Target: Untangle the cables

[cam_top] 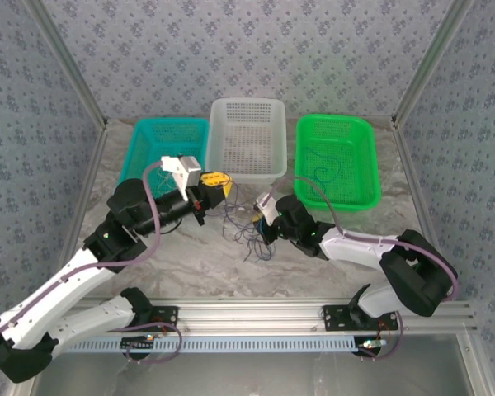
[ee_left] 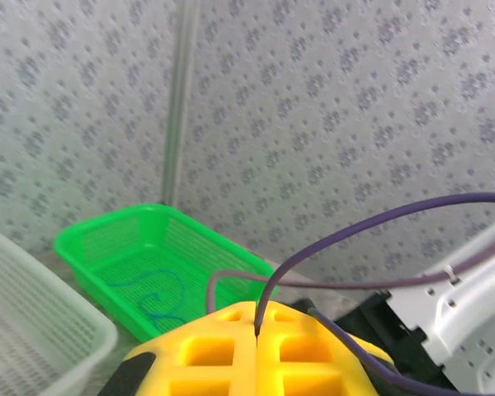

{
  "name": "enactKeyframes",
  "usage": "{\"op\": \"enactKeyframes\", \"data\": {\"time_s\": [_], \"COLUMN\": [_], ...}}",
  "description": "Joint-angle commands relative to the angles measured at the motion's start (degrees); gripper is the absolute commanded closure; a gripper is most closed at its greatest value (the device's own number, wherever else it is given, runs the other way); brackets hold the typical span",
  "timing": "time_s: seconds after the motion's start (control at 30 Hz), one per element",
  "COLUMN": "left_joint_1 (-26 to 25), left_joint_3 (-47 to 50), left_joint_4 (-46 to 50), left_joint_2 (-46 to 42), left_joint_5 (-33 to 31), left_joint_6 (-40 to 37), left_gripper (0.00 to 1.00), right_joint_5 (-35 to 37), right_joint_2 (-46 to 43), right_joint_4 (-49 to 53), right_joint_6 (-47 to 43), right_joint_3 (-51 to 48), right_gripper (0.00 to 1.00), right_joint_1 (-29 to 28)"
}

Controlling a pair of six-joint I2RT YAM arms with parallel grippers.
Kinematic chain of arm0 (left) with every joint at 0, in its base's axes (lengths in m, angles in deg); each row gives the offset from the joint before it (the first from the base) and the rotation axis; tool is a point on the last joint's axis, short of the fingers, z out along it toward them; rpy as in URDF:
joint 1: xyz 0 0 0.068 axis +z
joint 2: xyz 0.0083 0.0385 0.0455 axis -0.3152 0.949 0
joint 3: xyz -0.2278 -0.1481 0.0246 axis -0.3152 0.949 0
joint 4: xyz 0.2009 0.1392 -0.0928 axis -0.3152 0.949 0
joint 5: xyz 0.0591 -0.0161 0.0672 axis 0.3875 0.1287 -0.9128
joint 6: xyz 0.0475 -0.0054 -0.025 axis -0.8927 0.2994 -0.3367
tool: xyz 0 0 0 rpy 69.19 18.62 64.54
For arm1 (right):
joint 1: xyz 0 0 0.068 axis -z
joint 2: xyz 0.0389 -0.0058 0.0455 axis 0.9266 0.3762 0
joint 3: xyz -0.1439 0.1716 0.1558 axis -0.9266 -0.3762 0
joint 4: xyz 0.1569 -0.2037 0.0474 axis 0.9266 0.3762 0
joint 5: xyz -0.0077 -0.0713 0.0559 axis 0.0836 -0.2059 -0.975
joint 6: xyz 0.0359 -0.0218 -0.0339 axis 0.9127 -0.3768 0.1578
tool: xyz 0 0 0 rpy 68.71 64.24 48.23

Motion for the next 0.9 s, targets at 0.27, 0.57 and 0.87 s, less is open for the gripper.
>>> {"op": "enactKeyframes", "data": {"time_s": [0.27, 0.57, 0.87], "left_joint_1": [1.0, 1.1, 1.2], "left_joint_3": [-4.3, -2.2, -0.2], "left_joint_4": [1.1, 1.3, -1.9], "left_joint_2": [0.0, 2.7, 3.8], "left_joint_5": [-5.9, -7.8, -8.9], "left_joint_6": [-4.4, -1.1, 2.3], "left_gripper": [0.99, 0.99, 0.99], "right_joint_5": [3.2, 9.5, 14.2], "right_joint_2": [2.9, -11.9, -22.9], "right_joint_4": [11.6, 11.8, 13.0], "right_joint_6": [7.0, 6.4, 2.4], "right_joint_3": [0.0, 0.0, 0.7], "right_gripper": [0.93, 0.18, 0.14], "right_joint_1": [-0.4, -3.7, -8.6]}}
